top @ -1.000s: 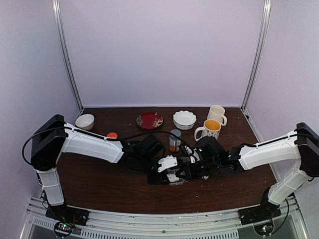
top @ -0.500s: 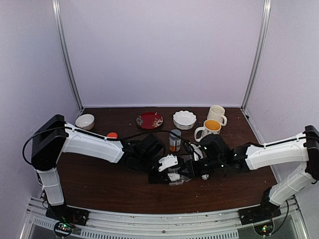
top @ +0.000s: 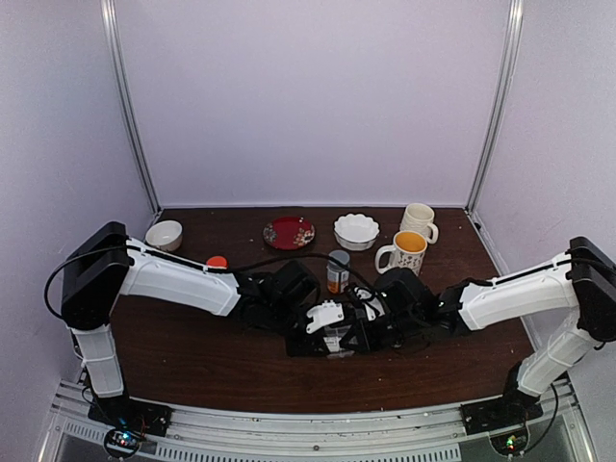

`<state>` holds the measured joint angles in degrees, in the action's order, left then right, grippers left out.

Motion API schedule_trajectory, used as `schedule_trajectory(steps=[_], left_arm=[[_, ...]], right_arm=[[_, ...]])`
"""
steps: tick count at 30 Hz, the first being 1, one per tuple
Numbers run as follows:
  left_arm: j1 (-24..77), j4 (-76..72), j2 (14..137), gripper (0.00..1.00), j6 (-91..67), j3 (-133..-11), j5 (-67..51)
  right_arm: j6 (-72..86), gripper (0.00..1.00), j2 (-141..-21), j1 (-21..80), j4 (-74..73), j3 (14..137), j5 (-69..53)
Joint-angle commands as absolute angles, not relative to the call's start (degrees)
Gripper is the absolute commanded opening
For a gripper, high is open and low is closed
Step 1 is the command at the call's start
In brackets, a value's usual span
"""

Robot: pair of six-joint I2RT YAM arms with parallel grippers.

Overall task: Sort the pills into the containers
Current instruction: Pour the pill into the compartment of the pill container.

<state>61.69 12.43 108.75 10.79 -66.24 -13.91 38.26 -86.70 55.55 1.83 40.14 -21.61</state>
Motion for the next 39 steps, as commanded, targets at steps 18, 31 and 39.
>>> schedule_trajectory(steps=[18, 31, 39], left_arm=[[62.11, 11.6, 110.12, 0.0, 10.96, -67.19, -14.46], [62.2, 11.6, 110.21, 0.0, 10.98, -67.15, -14.49], [62.27, 11.6, 110.21, 0.0, 10.91, -67.13, -14.5]], right_arm=[[37.09, 0.0, -85.95, 55.84, 2.1, 42.48, -21.38], [36.44, 0.0, -79.27, 55.8, -0.18, 41.91, -17.44], [37.12, 0.0, -86.41, 56.08, 1.23, 42.79, -20.46]])
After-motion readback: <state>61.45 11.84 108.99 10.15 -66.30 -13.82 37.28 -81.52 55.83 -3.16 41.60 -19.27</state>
